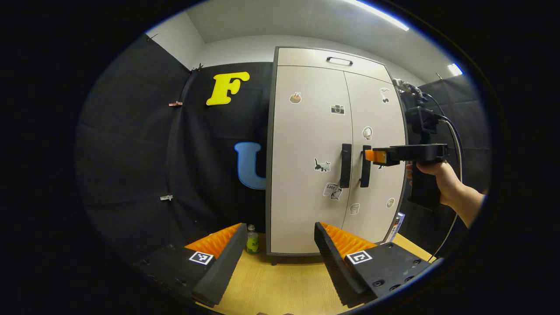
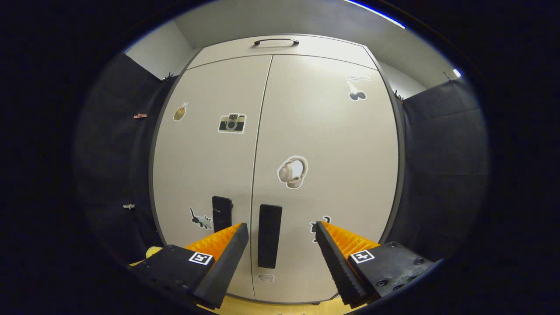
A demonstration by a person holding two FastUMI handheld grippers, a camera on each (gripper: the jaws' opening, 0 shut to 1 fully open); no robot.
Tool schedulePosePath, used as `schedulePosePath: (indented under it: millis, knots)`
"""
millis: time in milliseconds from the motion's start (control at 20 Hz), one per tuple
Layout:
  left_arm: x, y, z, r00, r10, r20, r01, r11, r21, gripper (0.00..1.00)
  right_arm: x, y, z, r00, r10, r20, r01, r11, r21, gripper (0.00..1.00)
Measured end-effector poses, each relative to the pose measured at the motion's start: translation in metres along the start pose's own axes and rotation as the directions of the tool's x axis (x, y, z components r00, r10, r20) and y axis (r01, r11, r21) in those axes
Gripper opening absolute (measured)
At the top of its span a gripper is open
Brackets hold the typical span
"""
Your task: Open the right door of the double-door shoe cabinet with the right hand, and open the left door with the left hand.
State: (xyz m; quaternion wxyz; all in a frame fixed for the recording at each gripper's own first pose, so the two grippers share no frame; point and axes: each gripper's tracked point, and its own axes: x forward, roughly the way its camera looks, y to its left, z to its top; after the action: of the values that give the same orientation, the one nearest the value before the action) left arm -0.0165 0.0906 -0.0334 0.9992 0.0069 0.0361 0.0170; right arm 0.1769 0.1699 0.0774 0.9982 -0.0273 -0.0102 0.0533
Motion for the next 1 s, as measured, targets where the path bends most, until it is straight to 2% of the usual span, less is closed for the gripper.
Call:
schedulePosePath:
  millis: [250,400,500,550,600,650,700,750,1000]
  knots:
    - [0.004,0.009,-0.004,1.0,0.016,-0.011,-0.016,1.0,-0.004,0.95,0.027,0.009,-0.021,0.998,-0.017,-0.06,0.016,1.0,-0.02,0.97]
    - [0.005,0.013,-0.006,1.0,0.024,-0.014,-0.024,1.0,0.0,0.95,0.033,0.012,-0.03,0.996,-0.022,-0.087,0.021,1.0,-0.013,0.92]
    - [0.005,0.015,-0.007,1.0,0.027,-0.013,-0.027,1.0,-0.005,0.95,0.035,0.009,-0.03,0.995,-0.04,-0.089,0.04,0.999,-0.007,0.78]
    - [0.005,0.016,-0.007,1.0,0.027,-0.012,-0.028,1.0,-0.009,0.95,0.038,0.008,-0.03,0.995,-0.042,-0.087,0.043,0.999,0.001,0.66]
    - [0.005,0.017,-0.007,1.0,0.027,-0.012,-0.027,1.0,-0.013,0.95,0.039,0.008,-0.029,0.995,-0.045,-0.089,0.047,0.999,0.018,0.64]
    - [0.005,0.017,-0.007,1.0,0.026,-0.013,-0.026,1.0,-0.017,0.95,0.04,0.01,-0.028,0.995,-0.042,-0.09,0.046,0.998,0.042,0.54]
    - [0.004,0.017,-0.009,1.0,0.023,-0.015,-0.024,1.0,-0.019,0.95,0.042,0.014,-0.03,0.994,-0.033,-0.109,0.041,0.997,0.067,0.52]
    - [0.004,0.018,-0.009,1.0,0.022,-0.015,-0.022,1.0,-0.019,0.95,0.042,0.013,-0.03,0.993,-0.037,-0.112,0.046,0.996,0.079,0.4]
    - [-0.003,0.017,-0.01,1.0,0.011,-0.012,-0.012,1.0,-0.02,0.95,0.043,0.012,-0.031,0.991,-0.024,-0.131,0.04,0.992,0.12,0.35]
